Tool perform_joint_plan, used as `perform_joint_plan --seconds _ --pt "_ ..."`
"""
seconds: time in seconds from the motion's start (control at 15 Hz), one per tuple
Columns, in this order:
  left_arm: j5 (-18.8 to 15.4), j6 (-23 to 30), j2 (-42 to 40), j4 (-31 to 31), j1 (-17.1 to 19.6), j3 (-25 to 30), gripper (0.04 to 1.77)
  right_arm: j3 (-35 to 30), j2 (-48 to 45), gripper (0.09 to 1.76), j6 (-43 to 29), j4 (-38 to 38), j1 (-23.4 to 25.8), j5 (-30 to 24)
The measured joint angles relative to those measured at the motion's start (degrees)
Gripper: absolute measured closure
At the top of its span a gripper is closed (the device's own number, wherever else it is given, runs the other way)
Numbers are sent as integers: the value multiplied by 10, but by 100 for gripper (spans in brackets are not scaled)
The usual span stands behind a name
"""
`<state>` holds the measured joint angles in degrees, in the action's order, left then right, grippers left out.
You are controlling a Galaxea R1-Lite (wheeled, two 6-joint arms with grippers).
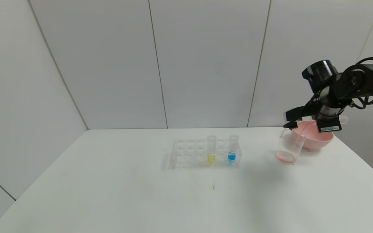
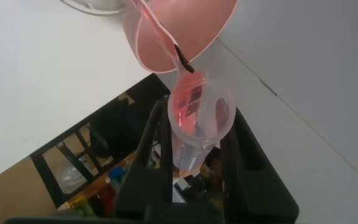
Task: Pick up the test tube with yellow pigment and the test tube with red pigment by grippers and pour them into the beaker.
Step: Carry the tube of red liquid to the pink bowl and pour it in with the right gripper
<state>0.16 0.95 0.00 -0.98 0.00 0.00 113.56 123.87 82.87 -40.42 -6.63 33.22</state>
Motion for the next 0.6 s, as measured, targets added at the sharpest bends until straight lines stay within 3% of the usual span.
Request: perform_joint_plan --seconds 0.6 --pt "0 0 0 0 0 0 9 -2 2 135 -1 0 -12 43"
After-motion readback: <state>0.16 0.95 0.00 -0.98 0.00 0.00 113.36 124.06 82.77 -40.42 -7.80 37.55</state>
